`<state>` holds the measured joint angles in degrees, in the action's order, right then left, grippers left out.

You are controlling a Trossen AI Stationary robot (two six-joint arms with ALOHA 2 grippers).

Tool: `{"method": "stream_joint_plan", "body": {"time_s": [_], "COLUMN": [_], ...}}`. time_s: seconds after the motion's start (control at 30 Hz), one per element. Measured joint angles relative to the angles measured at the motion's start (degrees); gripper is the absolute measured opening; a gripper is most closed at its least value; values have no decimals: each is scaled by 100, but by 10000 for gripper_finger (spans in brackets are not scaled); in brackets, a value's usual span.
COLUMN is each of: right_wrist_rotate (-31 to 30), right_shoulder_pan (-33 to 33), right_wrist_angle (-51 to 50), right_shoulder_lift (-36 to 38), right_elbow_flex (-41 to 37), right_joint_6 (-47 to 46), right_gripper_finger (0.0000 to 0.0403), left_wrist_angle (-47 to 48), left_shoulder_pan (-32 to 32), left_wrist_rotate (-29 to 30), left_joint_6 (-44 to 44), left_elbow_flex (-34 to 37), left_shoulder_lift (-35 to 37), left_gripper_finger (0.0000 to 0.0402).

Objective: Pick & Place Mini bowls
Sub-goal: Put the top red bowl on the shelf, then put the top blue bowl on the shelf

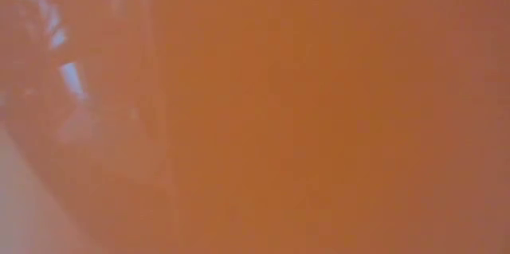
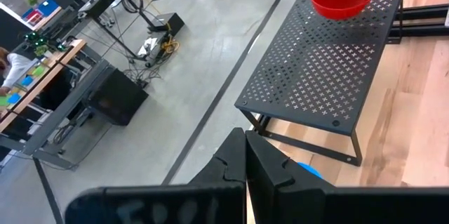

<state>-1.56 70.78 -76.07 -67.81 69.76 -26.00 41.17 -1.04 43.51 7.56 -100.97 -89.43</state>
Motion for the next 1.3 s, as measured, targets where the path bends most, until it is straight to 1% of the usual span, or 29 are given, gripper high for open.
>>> {"method": "stream_joint_plan", "body": {"time_s": [0.27,0.57,0.83,1.0,1.3], "right_wrist_rotate": [-305,-295,-293,-297,-298], "right_shoulder_pan": [107,107,105,100,100], "right_wrist_angle": [62,286,311,321,326], "right_shoulder_lift": [-26,-20,-18,-20,-17], "right_elbow_flex": [-85,-459,-485,-363,-351], "right_joint_6": [-51,-117,-150,-113,-86], "right_gripper_finger": [11,11,16,43,113], "left_wrist_angle": [3,2,2,2,2], "left_shoulder_pan": [0,-1,0,-1,0], "left_wrist_rotate": [-3,-3,-3,-3,-3], "left_joint_6": [54,131,133,131,131], "left_elbow_flex": [0,0,0,0,0], "left_shoulder_lift": [0,0,0,0,0], "left_gripper_finger": [0,0,0,0,0]}}
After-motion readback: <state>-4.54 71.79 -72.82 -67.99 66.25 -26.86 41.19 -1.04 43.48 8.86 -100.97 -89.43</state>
